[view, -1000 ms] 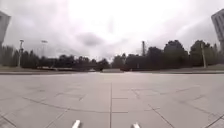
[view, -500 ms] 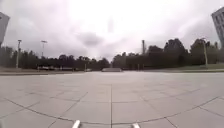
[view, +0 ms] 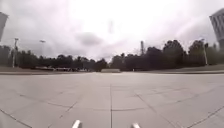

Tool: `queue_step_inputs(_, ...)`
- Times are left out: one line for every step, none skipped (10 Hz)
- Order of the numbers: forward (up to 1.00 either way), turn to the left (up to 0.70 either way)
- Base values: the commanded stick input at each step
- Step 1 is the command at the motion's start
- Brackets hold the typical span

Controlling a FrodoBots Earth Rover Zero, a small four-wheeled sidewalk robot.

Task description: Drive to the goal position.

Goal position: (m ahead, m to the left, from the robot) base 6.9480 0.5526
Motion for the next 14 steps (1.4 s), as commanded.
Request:
queue_step_inputs(0.7, 0.0)
queue_step_inputs(0.7, 0.0)
queue_step_inputs(0.7, 0.0)
queue_step_inputs(0.7, 0.0)
queue_step_inputs(0.7, 0.0)
queue_step_inputs(0.7, 0.0)
queue_step_inputs(0.7, 0.0)
queue_step_inputs(0.7, 0.0)
queue_step_inputs(0.7, 0.0)
queue_step_inputs(0.7, 0.0)
queue_step_inputs(0.7, 0.0)
queue_step_inputs(0.7, -0.03)
queue_step_inputs(0.7, -0.13)
queue_step_inputs(0.7, -0.23)
